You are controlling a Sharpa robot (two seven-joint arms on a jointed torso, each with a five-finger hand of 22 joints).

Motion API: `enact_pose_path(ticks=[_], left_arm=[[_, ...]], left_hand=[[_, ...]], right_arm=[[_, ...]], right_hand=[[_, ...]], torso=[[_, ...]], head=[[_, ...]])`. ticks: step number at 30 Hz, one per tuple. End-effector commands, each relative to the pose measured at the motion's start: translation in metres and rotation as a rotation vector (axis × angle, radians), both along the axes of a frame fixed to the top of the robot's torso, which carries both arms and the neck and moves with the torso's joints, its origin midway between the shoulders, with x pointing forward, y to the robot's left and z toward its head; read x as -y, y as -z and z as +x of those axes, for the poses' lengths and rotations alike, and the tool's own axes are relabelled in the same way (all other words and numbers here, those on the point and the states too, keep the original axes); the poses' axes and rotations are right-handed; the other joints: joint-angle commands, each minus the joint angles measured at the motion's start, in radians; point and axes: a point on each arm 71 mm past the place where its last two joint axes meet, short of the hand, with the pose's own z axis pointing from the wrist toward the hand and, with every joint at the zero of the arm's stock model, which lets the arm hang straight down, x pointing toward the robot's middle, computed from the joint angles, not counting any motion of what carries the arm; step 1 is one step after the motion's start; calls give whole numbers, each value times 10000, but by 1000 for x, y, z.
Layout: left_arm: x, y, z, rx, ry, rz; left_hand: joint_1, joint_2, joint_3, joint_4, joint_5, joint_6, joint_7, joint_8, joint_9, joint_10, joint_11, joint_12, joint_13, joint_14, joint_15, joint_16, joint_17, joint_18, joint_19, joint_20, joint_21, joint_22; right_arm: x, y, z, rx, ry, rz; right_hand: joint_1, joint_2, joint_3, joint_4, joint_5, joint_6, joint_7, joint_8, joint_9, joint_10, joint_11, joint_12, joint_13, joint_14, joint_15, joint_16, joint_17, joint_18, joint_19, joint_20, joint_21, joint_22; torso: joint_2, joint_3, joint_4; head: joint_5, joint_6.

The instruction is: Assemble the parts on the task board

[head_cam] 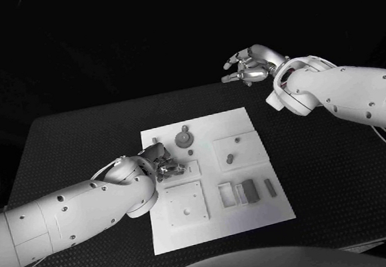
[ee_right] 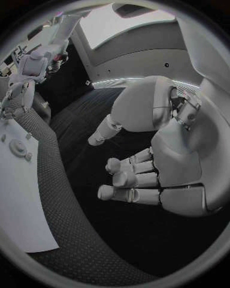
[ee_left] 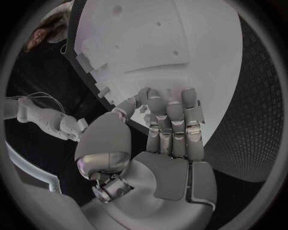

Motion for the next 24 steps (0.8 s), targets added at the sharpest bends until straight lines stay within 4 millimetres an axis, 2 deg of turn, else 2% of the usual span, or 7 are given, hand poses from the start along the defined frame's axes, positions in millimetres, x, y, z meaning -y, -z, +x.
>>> enact_pose_path(ticks=[1, 6, 7, 13, 20, 24], left_arm=[[4, 0, -1, 3, 271, 283], [3, 1, -1, -51, 271, 430], [3, 1, -1, -101, 301, 471], [5, 2, -1, -202, 383, 538], [7, 3, 0, -411, 536, 648], [9, 3, 1, -493, 618, 693]], left_hand=[[328, 506, 677, -777, -22, 112, -15, 65, 19, 169, -82, 49, 0, 98, -13, 76, 21, 32, 84, -17, 90, 230], [238, 671, 667, -880, 10, 162, -34, 98, 32, 225, -94, 98, 18, 141, 5, 127, 46, 66, 97, -2, 161, 237], [219, 704, 666, -913, 10, 165, -36, 101, 35, 228, -97, 107, 22, 146, 8, 137, 50, 73, 97, 1, 178, 239], [60, 838, 650, -1033, 12, 219, -60, 143, 63, 250, -117, 177, 57, 177, 24, 196, 71, 107, 108, 19, 280, 239], [-237, 1061, 645, -980, -32, 283, -96, 203, 126, 243, -149, 291, 125, 210, 35, 272, 98, 154, 112, 36, 405, 237], [-516, 1186, 622, -826, -89, 290, -110, 219, 161, 216, -167, 338, 153, 221, 32, 288, 93, 174, 98, 40, 478, 231]], right_arm=[[-2, 0, 0, -43, -147, -26], [-2, 0, -1, -49, -141, -29], [-1, 0, -1, -52, -136, -31], [-2, 0, 0, -57, -152, -29], [-2, 1, 0, -78, -163, -32], [-2, 1, -1, -83, -162, -35]], right_hand=[[-88, -2, -18, 56, 39, 439, 387, -44, -13, -728, 230, 70, -12, -73, -3, -40, -11, 116, -51, -31, -65, 186], [-90, -2, -19, 56, 39, 438, 387, -44, -14, -727, 230, 72, -13, -72, -3, -39, -11, 116, -51, -31, -65, 186], [-90, -2, -18, 56, 39, 438, 387, -44, -14, -727, 230, 72, -13, -72, -3, -39, -11, 116, -51, -32, -65, 186], [-90, -2, -18, 55, 39, 437, 387, -44, -14, -727, 230, 73, -14, -71, -3, -39, -11, 116, -51, -32, -65, 186], [-92, -4, -19, 54, 39, 436, 388, -44, -15, -727, 231, 75, -15, -71, -2, -38, -11, 116, -51, -32, -64, 187], [-93, -4, -19, 54, 39, 435, 388, -44, -16, -728, 231, 75, -16, -71, -2, -38, -12, 116, -51, -32, -64, 187]], torso=[[-4, -2, 1], [-1, 0, 7], [-1, -1, 3], [2, 0, 2], [2, 10, -6], [-2, 7, -3]], head=[[20, -14], [-12, 37], [-11, -21], [-20, 30], [0, 11], [-32, 27]])
